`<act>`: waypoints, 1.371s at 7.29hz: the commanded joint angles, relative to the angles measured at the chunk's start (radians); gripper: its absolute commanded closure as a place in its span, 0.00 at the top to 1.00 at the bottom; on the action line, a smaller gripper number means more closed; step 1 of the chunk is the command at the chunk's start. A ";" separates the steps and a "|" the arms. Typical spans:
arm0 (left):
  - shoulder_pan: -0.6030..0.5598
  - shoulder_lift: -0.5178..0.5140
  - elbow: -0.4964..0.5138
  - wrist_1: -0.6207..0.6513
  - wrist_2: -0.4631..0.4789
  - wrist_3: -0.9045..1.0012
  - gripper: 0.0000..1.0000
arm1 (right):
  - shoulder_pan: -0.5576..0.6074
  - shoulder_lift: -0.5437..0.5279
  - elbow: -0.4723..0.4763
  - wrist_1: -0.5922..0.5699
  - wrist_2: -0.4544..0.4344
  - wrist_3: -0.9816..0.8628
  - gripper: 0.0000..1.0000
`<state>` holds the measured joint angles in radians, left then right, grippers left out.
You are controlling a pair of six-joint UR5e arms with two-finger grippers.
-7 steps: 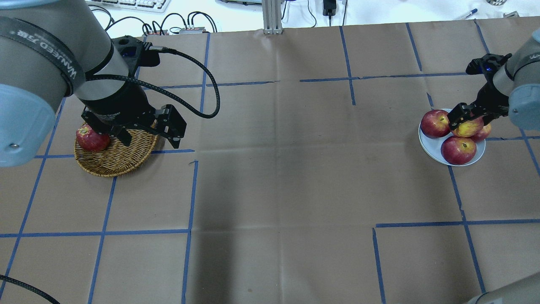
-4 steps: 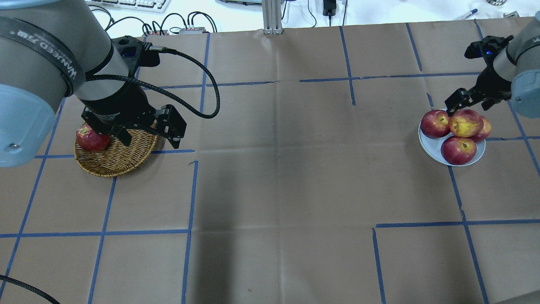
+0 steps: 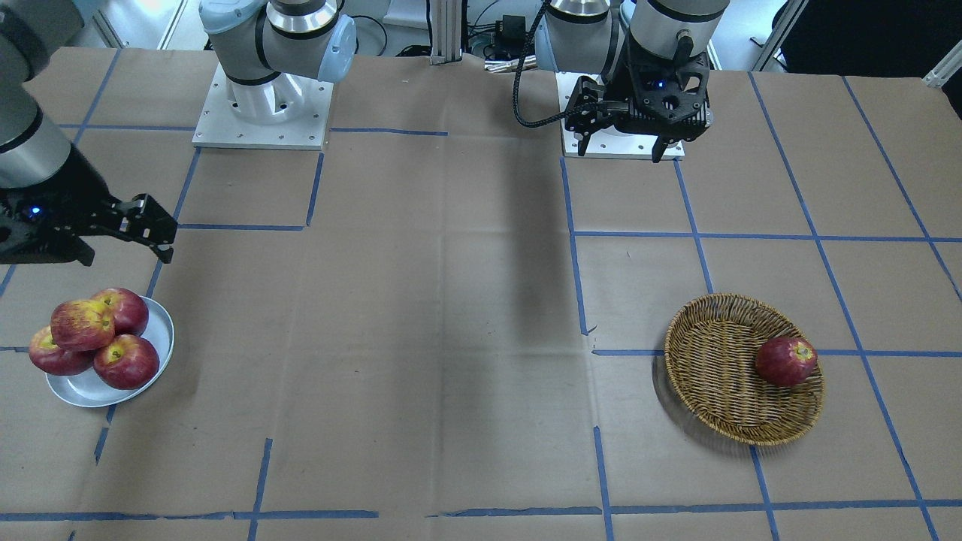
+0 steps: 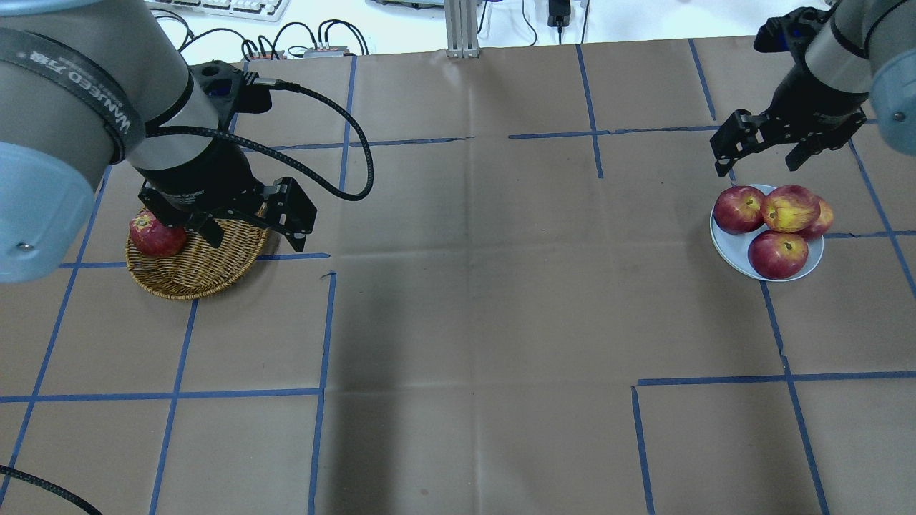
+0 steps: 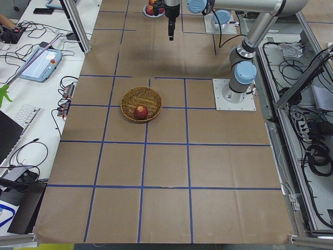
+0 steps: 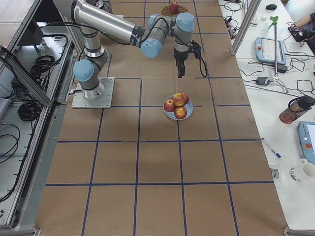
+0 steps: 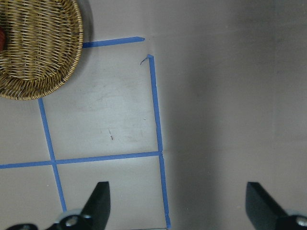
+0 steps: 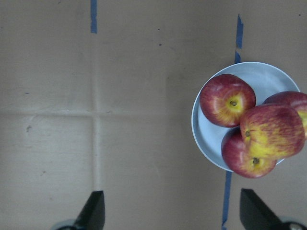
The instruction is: Transfer apple from basket to plate
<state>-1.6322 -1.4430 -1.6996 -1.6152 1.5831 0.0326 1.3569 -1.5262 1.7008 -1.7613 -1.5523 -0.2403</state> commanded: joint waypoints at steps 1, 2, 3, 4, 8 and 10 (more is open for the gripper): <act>0.000 0.001 -0.002 0.000 0.000 0.003 0.99 | 0.128 -0.090 -0.004 0.084 -0.008 0.212 1.00; 0.000 0.001 0.000 0.000 0.000 0.004 0.99 | 0.164 -0.107 -0.003 0.109 -0.009 0.264 1.00; 0.000 0.001 -0.002 0.000 0.000 0.009 0.99 | 0.189 -0.109 -0.006 0.109 -0.011 0.309 1.00; 0.000 0.001 0.000 0.000 0.000 0.009 0.99 | 0.224 -0.106 -0.006 0.108 -0.009 0.358 1.00; -0.003 0.004 -0.002 0.000 0.002 0.009 0.99 | 0.222 -0.097 -0.009 0.091 -0.005 0.329 1.00; -0.003 0.004 -0.002 0.000 0.003 0.009 0.99 | 0.220 -0.098 -0.006 0.088 -0.008 0.319 1.00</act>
<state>-1.6348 -1.4392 -1.7009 -1.6153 1.5856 0.0414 1.5778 -1.6230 1.6938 -1.6719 -1.5583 0.0833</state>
